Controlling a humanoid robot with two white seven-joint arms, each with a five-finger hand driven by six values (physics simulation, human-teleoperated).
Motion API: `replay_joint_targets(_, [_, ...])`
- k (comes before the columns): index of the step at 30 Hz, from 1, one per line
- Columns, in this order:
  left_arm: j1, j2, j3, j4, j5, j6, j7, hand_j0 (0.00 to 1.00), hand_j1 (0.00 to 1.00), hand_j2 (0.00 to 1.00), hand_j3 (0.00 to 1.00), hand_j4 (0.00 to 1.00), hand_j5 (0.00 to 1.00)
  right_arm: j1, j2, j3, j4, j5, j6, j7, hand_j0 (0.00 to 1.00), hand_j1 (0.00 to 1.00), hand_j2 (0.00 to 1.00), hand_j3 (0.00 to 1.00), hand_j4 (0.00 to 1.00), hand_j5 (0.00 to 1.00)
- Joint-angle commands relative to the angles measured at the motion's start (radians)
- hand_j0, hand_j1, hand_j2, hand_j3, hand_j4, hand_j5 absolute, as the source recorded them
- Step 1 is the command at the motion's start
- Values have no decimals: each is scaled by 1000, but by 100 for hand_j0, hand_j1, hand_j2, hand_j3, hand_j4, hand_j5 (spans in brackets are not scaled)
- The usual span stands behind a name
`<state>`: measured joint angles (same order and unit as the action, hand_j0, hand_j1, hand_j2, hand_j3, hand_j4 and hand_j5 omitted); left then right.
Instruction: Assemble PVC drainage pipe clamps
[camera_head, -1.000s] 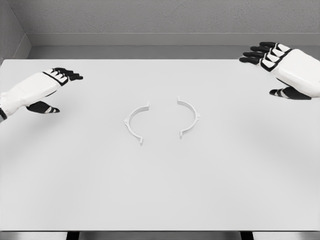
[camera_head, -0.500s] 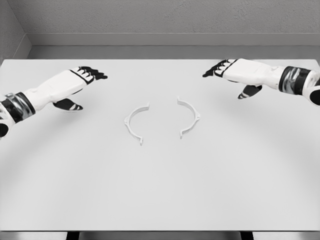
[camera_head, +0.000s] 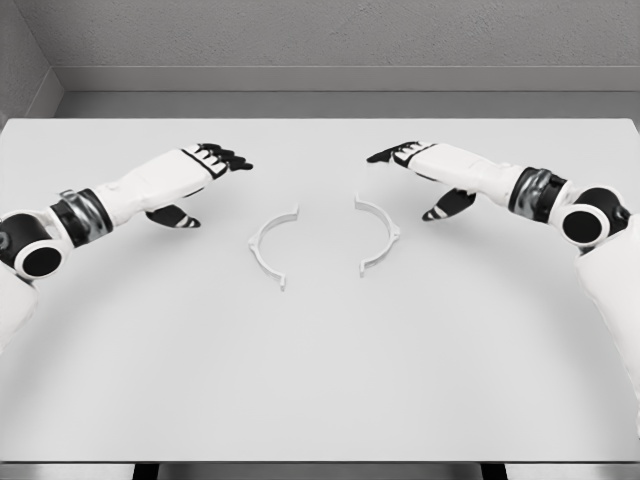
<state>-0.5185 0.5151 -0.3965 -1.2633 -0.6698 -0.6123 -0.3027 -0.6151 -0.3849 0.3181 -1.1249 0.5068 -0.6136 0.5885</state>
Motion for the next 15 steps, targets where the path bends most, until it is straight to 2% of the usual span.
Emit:
replay_joint_targets(1, [0,-10,-8,1,1,1,-1,100,100,100,100,100,100,0,38,-47,40,-5,3,1,100,100,100,100,100,100])
replay_joint_targets(2, [-3,-12,-18,1,1,1,-1,100,100,100,100,100,100,-2,58,-54,73,-4,3,1,100,100,100,100,100,100])
replay_joint_targets(8, [-5,-14,-28,10,1,1,-1,100,100,100,100,100,100,-14,89,-57,140,6,3,2,100,100,100,100,100,100])
replay_joint_targets(15, [9,-13,-35,-14,15,1,-1,100,100,100,100,100,100,-15,107,-57,145,7,3,2,99,99,99,99,99,99])
